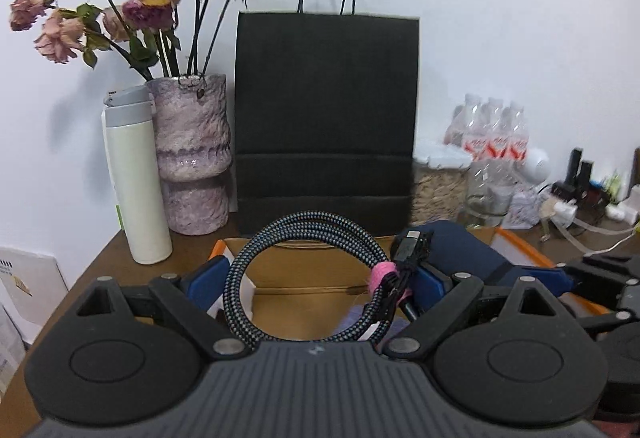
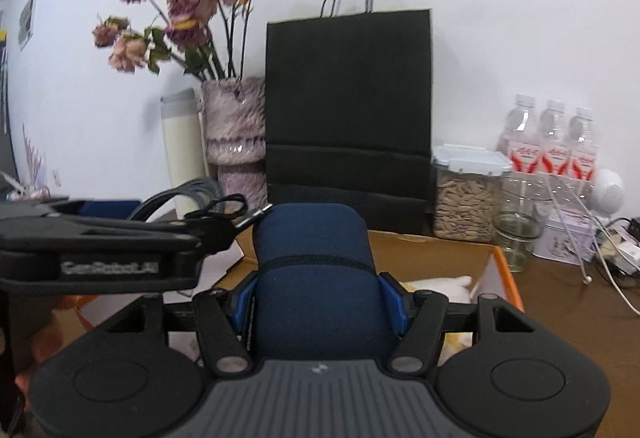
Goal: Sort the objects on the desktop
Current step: 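Carry cable and navy pouch into the cardboard box and open both grippers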
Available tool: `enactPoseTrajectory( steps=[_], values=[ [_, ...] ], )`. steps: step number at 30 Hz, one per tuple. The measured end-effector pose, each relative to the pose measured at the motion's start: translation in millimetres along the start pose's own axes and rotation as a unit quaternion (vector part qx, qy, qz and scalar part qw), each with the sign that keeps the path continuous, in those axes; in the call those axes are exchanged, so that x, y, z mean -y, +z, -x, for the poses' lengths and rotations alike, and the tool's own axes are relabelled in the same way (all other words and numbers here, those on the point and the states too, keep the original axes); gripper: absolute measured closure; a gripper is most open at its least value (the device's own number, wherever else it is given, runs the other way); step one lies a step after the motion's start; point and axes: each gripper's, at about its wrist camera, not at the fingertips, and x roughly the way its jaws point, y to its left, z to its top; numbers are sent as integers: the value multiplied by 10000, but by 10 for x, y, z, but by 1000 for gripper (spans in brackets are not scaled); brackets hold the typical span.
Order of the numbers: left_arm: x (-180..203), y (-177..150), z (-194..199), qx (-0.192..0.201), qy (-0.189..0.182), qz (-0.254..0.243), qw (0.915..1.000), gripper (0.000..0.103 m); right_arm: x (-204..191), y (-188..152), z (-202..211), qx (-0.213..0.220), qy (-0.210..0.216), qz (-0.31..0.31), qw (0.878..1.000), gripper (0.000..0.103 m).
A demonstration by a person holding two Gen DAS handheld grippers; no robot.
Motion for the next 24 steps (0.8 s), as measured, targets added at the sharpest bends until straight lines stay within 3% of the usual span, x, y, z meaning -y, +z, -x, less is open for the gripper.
enactPoseTrajectory(
  steps=[6, 15, 17, 18, 19, 24],
  values=[
    [-128, -67, -334, -341, 6, 18, 9994, 8, 44, -11, -268, -240, -21, 122, 9996, 42],
    [-160, -109, -443, -463, -6, -22, 9989, 8, 33, -34, -333, -356, -58, 291, 9989, 40],
    [-157, -100, -421, -420, 45, 10, 9991, 0, 18, -19, -294, -349, -53, 340, 9988, 28],
    [-160, -88, -399, -371, 38, 19, 9993, 0, 9, -9, -266, -309, -78, 378, 9988, 12],
    [-159, -79, -372, -321, 47, 26, 9995, 0, -5, 2, -219, -219, -121, 443, 9987, 4],
    [-132, -23, -256, -107, 163, 0, 9998, 0, -10, 80, -84, -26, -169, 519, 9985, 0]
  ],
)
